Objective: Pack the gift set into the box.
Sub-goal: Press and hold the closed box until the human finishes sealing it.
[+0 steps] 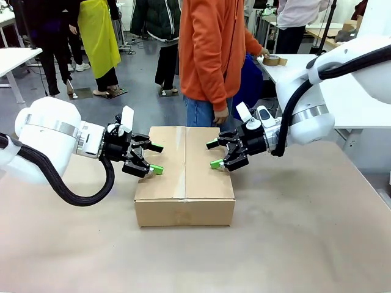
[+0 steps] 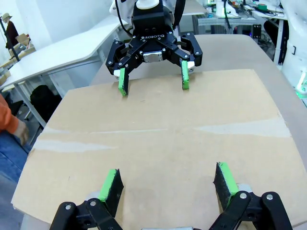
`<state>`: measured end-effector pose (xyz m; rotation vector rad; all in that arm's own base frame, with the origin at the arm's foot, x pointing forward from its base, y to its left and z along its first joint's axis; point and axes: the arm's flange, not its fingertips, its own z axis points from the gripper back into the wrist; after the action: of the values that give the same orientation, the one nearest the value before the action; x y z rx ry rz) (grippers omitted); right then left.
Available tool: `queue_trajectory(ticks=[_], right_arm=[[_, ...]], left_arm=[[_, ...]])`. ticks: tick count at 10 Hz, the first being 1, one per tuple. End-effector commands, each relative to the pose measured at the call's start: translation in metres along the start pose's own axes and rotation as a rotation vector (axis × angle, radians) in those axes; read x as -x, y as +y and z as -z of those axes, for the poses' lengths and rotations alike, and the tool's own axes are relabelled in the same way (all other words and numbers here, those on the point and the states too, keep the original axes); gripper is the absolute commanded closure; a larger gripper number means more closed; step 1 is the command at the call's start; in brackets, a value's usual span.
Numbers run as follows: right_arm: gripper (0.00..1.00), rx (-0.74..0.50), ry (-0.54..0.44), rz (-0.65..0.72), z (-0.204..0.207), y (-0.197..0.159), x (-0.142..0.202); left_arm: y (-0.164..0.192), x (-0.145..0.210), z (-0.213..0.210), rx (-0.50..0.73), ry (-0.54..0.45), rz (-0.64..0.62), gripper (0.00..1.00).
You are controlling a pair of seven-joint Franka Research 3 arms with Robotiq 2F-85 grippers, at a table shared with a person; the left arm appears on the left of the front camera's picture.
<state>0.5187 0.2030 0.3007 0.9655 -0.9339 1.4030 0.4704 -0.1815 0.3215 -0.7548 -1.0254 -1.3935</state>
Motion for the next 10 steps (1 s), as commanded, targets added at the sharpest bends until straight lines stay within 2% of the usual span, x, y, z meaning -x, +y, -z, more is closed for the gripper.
queue_trajectory(ticks=[1,10], right_arm=[[0.0,0.003,0.009,-0.004,0.0016,0.0007,0.0009],[0.0,0.003,0.009,-0.004,0.0016,0.0007,0.0009]], left_arm=[[-0.0022,0.0031,0.0006,-0.003,-0.005,0.011,0.0],[-0.0022,0.0031,0.0006,-0.003,-0.005,0.011,0.0]])
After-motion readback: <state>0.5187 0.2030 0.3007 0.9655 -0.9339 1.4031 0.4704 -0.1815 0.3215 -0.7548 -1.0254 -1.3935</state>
